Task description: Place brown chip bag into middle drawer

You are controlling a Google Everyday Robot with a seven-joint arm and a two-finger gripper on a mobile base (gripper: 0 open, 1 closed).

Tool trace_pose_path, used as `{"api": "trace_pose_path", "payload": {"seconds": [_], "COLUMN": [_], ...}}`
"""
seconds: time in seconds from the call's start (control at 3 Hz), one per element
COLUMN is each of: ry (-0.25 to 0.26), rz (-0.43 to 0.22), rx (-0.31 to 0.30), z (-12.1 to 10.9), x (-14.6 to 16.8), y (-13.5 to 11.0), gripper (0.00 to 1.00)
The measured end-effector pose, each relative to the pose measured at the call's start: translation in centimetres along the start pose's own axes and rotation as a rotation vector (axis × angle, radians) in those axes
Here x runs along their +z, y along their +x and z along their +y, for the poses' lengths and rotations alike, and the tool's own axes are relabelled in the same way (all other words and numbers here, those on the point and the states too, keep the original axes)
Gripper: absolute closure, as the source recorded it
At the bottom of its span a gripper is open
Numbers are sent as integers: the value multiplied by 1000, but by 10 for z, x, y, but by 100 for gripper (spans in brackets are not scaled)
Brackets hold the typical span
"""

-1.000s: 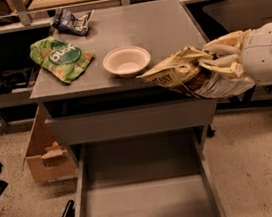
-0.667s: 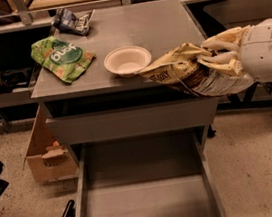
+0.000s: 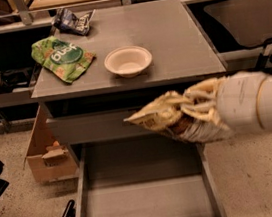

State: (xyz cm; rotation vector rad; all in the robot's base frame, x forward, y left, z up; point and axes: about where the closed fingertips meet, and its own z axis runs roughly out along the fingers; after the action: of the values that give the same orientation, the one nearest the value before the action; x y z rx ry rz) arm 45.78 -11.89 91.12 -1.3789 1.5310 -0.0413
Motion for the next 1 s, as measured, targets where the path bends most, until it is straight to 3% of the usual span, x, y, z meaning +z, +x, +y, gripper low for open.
{"api": "trace_pose_path", "payload": {"seconds": [0.33, 0.67, 1.0], "ry": [-60, -120, -182], "rz": [-32, -57, -103], "rx": [125, 234, 318], "z": [89, 167, 218], "x": [19, 56, 127], "y": [13, 48, 89], "gripper": [100, 100, 100]}}
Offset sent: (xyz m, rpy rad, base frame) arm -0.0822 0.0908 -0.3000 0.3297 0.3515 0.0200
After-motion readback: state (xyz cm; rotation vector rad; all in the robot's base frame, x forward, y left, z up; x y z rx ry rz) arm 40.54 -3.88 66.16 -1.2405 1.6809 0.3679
